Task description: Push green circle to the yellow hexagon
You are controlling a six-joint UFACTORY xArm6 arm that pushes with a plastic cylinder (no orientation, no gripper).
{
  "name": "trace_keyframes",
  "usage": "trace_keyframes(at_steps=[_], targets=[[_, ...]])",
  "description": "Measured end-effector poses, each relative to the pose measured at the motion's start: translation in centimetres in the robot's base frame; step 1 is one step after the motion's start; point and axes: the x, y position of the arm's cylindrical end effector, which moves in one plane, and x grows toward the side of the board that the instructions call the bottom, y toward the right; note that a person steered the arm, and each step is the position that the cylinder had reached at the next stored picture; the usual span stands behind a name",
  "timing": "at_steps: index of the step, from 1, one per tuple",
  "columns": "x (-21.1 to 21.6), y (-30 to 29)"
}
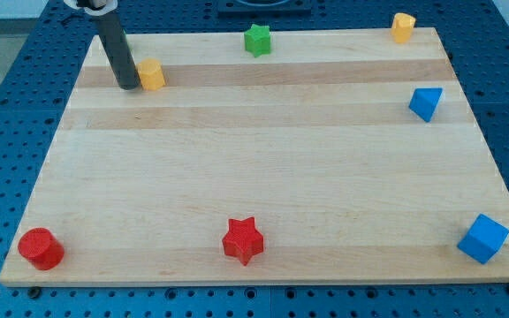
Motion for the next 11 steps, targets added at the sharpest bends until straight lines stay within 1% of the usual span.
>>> trace_keyframes(at_steps=[1, 2, 3, 6, 8, 9, 10, 11], targets=[[-1.0, 0.5], [-2.8, -0.3], [-2.8, -0.3], [-4.6, -5.7], [-7.6, -8.7], [-9.0, -8.7], [-11.4, -7.2], [-12.3, -6.2]])
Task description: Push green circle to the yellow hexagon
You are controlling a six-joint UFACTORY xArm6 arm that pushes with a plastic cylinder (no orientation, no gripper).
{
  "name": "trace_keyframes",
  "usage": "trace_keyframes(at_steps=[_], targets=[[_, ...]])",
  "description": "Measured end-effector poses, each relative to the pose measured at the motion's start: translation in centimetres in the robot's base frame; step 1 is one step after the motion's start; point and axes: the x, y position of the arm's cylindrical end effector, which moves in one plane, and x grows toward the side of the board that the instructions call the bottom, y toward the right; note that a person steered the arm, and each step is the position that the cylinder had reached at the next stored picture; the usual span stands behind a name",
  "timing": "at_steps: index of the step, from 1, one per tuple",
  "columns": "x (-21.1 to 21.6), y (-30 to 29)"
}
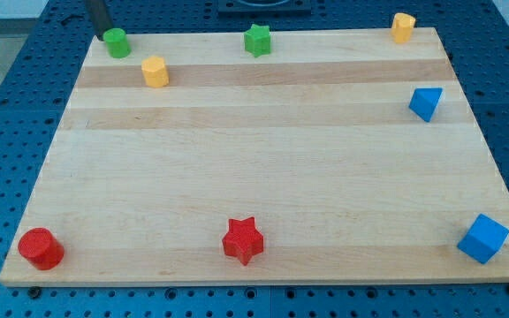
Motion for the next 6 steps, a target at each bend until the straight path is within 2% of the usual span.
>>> trace_keyframes(at_steps=[4, 6], targets=[[4.1, 7.0], [3.7, 8.4]])
